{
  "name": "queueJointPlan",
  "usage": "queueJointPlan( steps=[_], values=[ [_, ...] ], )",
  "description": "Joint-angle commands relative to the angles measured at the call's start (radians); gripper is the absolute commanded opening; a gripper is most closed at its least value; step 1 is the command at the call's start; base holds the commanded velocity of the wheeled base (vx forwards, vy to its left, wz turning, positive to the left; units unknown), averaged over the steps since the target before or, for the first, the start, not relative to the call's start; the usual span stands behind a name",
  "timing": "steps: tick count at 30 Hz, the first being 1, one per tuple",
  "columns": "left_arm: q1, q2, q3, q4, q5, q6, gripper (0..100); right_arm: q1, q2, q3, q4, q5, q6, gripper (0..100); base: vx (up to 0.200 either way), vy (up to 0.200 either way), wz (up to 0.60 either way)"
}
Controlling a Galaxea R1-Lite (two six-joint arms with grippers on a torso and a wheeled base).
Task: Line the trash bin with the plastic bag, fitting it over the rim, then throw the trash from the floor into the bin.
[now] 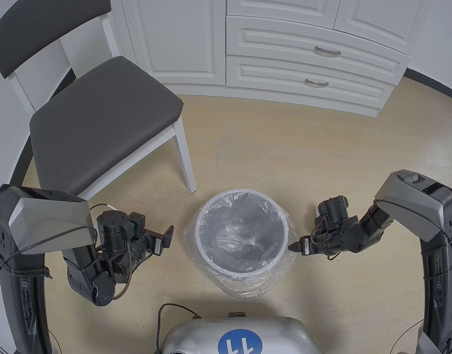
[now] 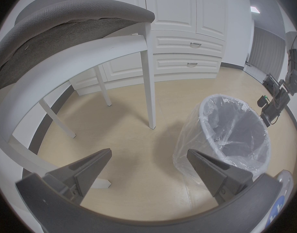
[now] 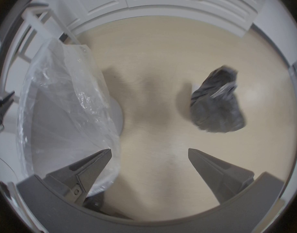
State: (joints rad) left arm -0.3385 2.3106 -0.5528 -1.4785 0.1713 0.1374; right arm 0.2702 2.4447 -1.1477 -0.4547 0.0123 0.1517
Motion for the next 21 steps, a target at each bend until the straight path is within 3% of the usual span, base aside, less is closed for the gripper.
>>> queueJointPlan(
  steps=[1, 3, 13, 17, 21],
  values=[
    [0.000, 0.023, 0.001, -0.023, 0.001, 0.001, 100, -0.005, 0.100, -0.089, 0.025, 0.060, 0.074, 100, 0.000, 0.000, 0.00],
    [-0.002, 0.039, 0.001, -0.049, 0.001, 0.002, 100, -0.005, 0.109, -0.124, 0.054, 0.058, 0.108, 100, 0.000, 0.000, 0.00],
    [-0.004, 0.003, 0.013, -0.051, -0.001, 0.004, 100, 0.007, 0.119, -0.193, 0.177, 0.047, 0.111, 100, 0.000, 0.000, 0.00],
    [0.000, -0.028, 0.036, -0.052, -0.001, 0.004, 100, 0.024, 0.129, -0.210, 0.171, -0.158, 0.085, 100, 0.000, 0.000, 0.00],
    [0.003, -0.050, 0.051, -0.052, -0.003, 0.005, 100, 0.024, 0.132, -0.218, 0.168, -0.218, 0.068, 100, 0.000, 0.000, 0.00]
  ],
)
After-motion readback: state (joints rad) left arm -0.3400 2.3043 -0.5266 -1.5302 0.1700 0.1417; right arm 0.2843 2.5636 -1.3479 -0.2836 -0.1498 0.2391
